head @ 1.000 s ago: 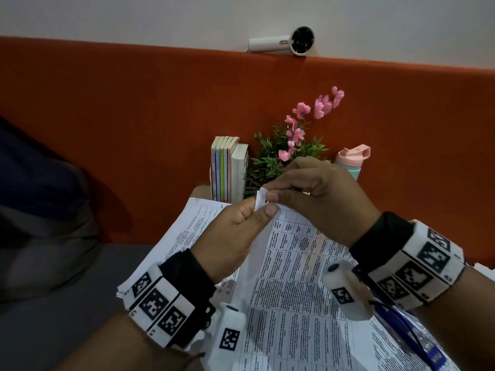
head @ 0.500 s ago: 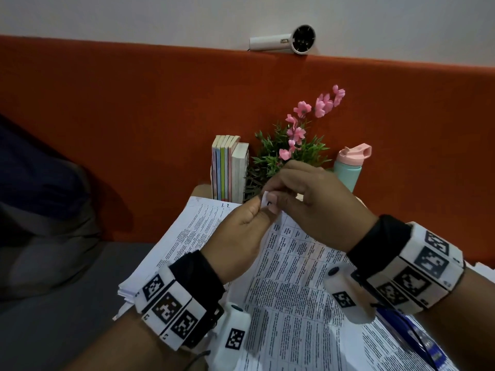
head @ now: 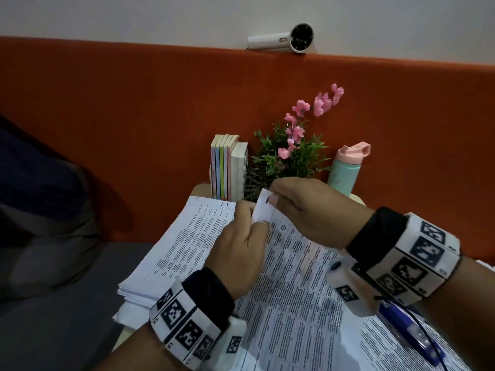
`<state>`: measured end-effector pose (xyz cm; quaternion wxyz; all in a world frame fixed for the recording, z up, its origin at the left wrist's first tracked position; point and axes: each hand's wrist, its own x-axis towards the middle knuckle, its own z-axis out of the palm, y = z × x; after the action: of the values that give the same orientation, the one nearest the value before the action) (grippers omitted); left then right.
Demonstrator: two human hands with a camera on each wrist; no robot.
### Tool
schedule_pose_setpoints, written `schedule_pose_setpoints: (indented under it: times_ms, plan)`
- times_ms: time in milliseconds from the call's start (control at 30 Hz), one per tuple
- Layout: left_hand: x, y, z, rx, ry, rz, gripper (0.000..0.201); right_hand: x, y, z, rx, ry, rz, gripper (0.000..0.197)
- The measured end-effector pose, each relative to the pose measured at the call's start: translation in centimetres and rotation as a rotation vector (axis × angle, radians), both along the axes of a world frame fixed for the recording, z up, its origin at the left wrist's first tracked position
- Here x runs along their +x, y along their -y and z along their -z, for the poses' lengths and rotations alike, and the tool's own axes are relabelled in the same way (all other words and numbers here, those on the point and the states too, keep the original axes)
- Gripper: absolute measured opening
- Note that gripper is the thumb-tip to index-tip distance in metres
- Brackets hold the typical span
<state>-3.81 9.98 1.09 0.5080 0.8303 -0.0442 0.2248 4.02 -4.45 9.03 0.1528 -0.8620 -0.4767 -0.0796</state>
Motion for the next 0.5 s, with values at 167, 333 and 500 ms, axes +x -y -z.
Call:
schedule_pose_setpoints:
  times_ms: [167,333,500]
  plan:
    - [-0.3,-0.4,0.3,0.07,-0.075,-0.02,0.015,-0.7,-0.3,0.1,0.043,-0.013,0.01,0.022]
    - [-0.1,-1.3,0.1,0.154,-0.165,-0.051,0.018,0.7,3.9,-1.5,0.366,-0.369,0.207,0.024]
    - [0.4,-2.5,-0.1,0.177,-0.236,-0.075,0.019,3.7,12.1,2.2,0.121,-0.648,0.752,0.041]
